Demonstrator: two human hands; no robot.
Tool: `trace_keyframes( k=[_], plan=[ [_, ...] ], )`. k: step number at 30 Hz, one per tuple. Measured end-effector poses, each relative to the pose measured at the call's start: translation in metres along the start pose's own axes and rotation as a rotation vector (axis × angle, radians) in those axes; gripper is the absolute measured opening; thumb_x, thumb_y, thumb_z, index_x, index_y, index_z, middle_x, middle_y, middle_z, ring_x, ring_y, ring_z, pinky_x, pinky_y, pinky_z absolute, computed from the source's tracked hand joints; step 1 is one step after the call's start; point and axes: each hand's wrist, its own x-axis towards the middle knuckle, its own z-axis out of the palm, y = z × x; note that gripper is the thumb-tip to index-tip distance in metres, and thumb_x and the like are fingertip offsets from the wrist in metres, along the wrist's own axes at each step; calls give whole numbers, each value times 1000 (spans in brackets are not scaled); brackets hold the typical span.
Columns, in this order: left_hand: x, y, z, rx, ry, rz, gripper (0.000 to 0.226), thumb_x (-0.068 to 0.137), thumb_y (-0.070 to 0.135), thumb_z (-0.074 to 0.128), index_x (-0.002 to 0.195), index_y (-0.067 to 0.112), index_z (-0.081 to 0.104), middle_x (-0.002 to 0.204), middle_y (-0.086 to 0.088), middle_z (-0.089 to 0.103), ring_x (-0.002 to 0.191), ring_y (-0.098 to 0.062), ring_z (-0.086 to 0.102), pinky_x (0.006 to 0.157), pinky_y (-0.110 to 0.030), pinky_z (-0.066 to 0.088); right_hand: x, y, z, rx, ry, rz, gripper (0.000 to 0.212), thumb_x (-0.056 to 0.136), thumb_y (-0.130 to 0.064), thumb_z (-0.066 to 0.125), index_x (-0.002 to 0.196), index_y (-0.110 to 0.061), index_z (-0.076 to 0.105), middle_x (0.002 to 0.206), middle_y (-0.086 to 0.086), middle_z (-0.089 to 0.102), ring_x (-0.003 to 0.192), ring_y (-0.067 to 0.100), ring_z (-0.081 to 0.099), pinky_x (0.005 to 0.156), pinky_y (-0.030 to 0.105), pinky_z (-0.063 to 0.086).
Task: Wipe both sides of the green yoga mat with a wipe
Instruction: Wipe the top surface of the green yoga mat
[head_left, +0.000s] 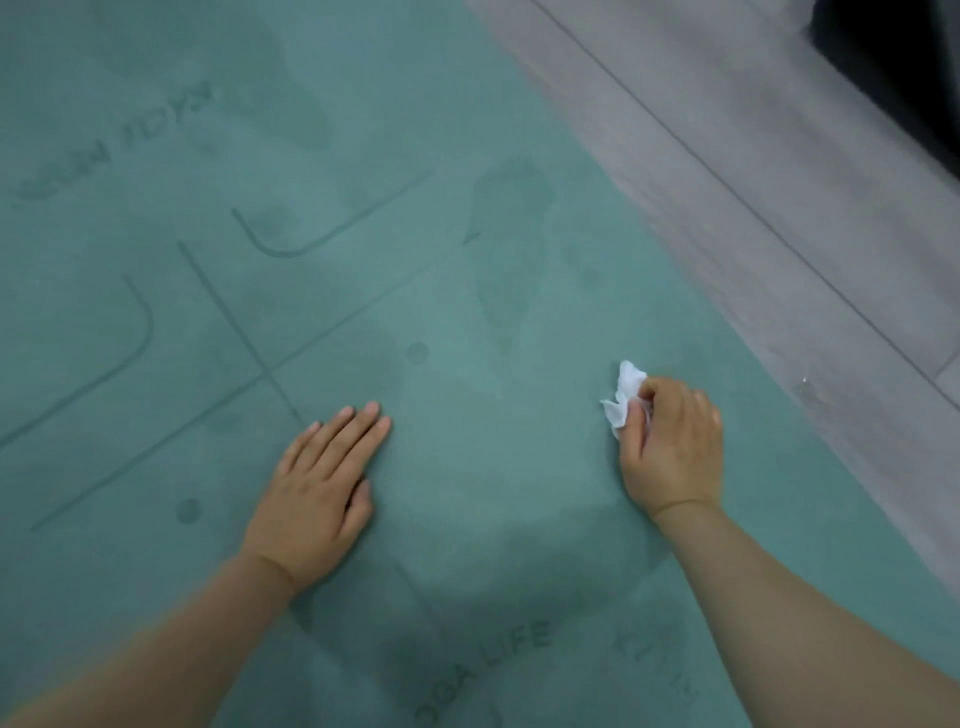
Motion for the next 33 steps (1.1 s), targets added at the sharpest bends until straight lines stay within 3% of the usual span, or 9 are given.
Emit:
trace_keyframes(
  k=[4,17,19,23,28,33],
  plan=[
    [-1,-10,4,42,21,100,66,84,28,41,149,15,41,158,-1,34,146,-21,31,120,-43,21,2,1,2,-14,-12,-11,28,86,-30,35,89,-9,53,82,13,54,74,35,47,69,42,35],
    [-4,-4,10,61,63,26,65,82,28,42,145,16,47,154,-2,42,141,-24,38,119,-43,23,3,0,-1,-40,-51,-10,27,87,-31,32,88,-13,51,82,8,53,74,32,46,69,40,33],
    [-17,2,13,27,119,-134,62,83,30,41,143,17,49,152,-3,45,139,-28,39,117,-43,22,4,-2,-2,-48,-34,-28,26,86,-30,33,87,-12,52,82,10,54,73,33,47,68,40,34],
    [-77,52,41,-129,254,-660,65,84,34,37,145,12,46,153,-9,41,142,-32,33,114,-51,28,4,-1,-5,-36,-20,-47,19,82,-24,41,88,-10,53,82,15,58,77,37,51,69,43,38],
    [-100,138,82,-235,360,-941,66,84,29,37,143,3,46,151,-15,43,140,-31,33,115,-45,20,3,-4,-7,0,-18,-54,25,81,-27,37,90,-10,53,87,17,60,84,39,52,74,43,39],
    [-92,157,85,-307,533,-1153,71,82,33,36,145,0,42,152,-15,42,141,-32,37,118,-38,16,2,-1,-9,55,5,-97,28,79,-27,38,92,-8,54,91,21,61,85,42,55,74,45,41]
  ],
)
